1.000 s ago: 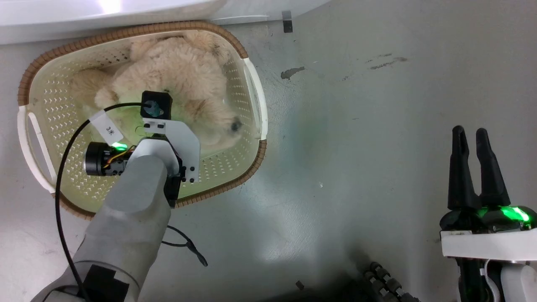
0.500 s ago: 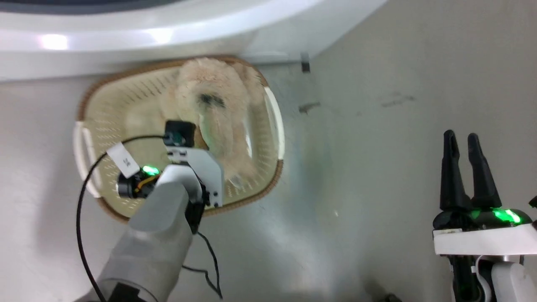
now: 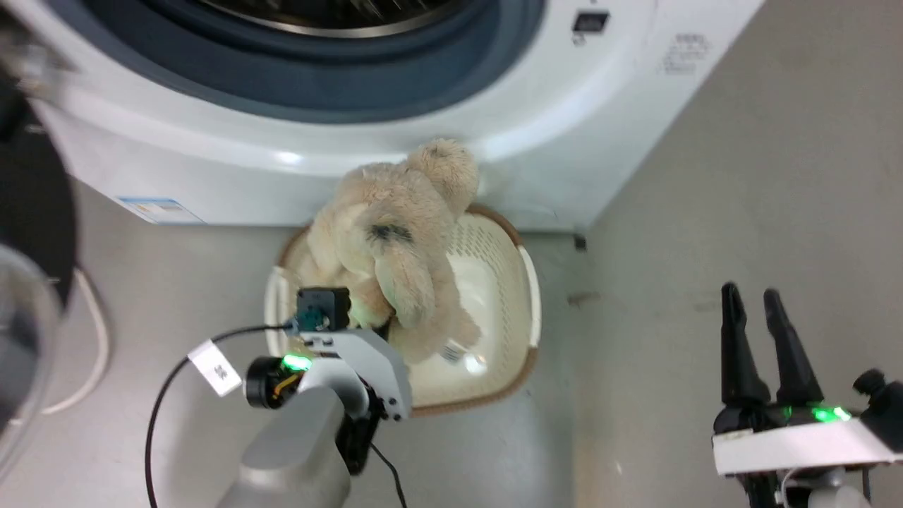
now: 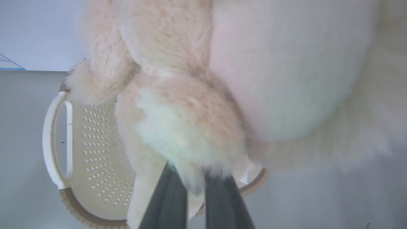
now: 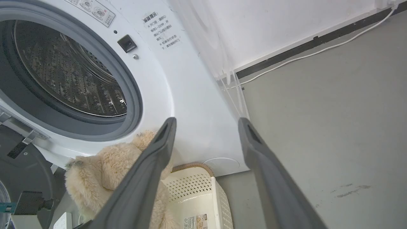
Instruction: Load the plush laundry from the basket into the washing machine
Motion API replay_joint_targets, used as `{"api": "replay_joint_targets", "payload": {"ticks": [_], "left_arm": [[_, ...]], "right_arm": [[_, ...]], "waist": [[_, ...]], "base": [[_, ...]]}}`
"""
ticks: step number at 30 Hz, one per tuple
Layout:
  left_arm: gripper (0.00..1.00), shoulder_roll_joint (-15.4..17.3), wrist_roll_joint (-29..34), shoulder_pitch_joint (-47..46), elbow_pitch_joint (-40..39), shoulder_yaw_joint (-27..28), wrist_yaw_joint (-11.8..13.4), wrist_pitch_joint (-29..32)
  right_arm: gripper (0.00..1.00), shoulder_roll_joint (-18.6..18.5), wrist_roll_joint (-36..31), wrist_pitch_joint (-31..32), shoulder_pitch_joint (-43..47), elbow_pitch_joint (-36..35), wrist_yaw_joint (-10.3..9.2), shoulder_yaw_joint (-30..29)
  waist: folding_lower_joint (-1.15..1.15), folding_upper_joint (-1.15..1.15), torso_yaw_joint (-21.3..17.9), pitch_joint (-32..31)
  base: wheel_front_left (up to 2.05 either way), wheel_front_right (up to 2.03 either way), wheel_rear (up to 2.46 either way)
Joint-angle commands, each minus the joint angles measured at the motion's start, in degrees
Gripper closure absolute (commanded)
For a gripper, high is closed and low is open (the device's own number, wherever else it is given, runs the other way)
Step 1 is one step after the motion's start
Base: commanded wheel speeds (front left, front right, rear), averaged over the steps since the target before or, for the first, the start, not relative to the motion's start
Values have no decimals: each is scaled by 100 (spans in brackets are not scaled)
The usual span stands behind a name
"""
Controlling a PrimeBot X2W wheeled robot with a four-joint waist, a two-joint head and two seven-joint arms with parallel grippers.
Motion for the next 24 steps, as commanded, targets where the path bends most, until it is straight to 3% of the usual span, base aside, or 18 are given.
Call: {"api": "replay_joint_targets", "payload": {"ticks": [1, 10, 24], "left_arm": [[100, -7, -82, 110, -150, -52, 30, -100], [100, -7, -238, 673, -1003, -239, 422, -333], [100, 362, 83, 1089, -2433, 223, 829, -355]], "right_arm": [[0, -4, -40, -24, 98, 34, 5, 11], [0, -4, -150, -24, 534, 239, 5, -25], [0, -4, -52, -24, 872, 331, 5, -66]], "waist": [[1, 0, 429, -569], [1, 0, 747, -1344], [1, 0, 599, -1909]], "base": [[0, 0, 0], [0, 0, 0], [0, 0, 0]]}}
